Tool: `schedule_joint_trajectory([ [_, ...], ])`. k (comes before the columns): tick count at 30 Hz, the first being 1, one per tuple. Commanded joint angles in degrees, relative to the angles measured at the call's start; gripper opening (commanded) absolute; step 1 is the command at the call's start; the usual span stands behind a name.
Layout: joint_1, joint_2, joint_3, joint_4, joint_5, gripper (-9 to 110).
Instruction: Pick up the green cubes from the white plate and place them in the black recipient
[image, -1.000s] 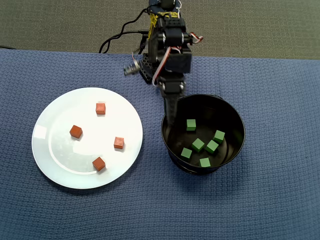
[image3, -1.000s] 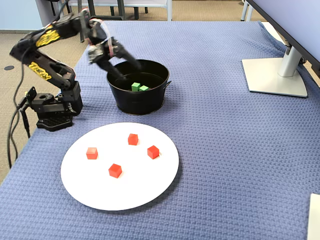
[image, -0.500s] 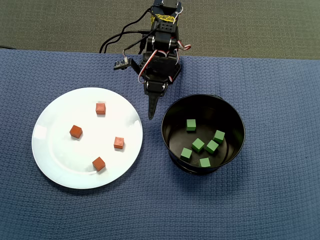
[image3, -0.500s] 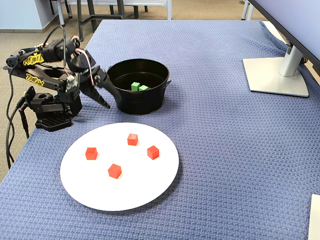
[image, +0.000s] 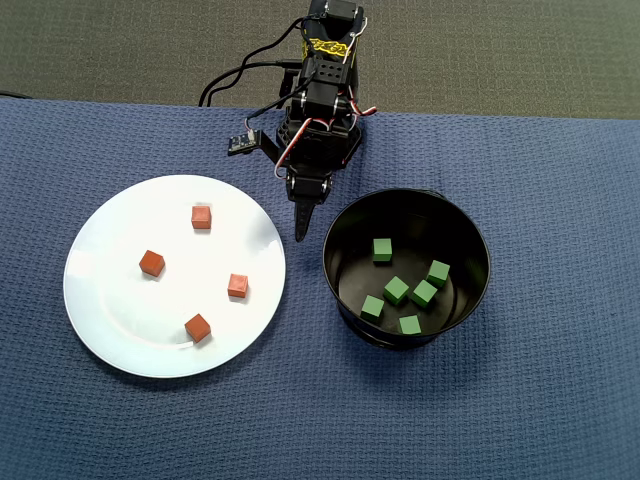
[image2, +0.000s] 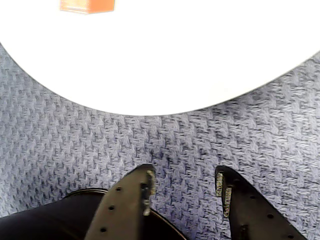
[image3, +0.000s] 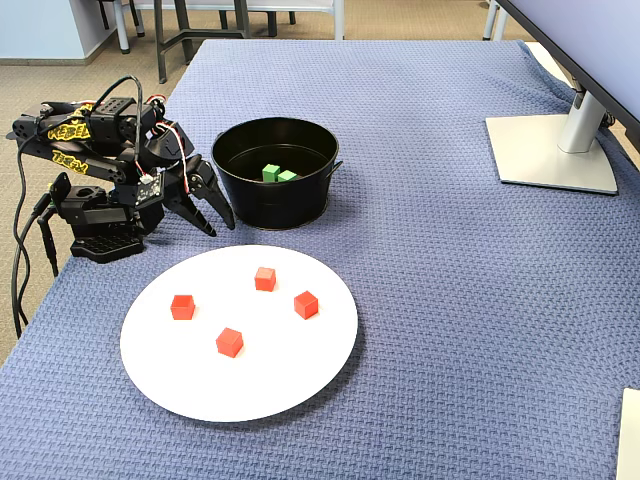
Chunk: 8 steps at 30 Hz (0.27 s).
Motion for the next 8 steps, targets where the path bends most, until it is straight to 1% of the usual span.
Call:
schedule_joint_trajectory([
  [1, 0.97, 1.32, 0.09, -1.67, -0.18, 3],
  [8, -0.79, 3.16, -0.88, 2.46, 1.67, 1],
])
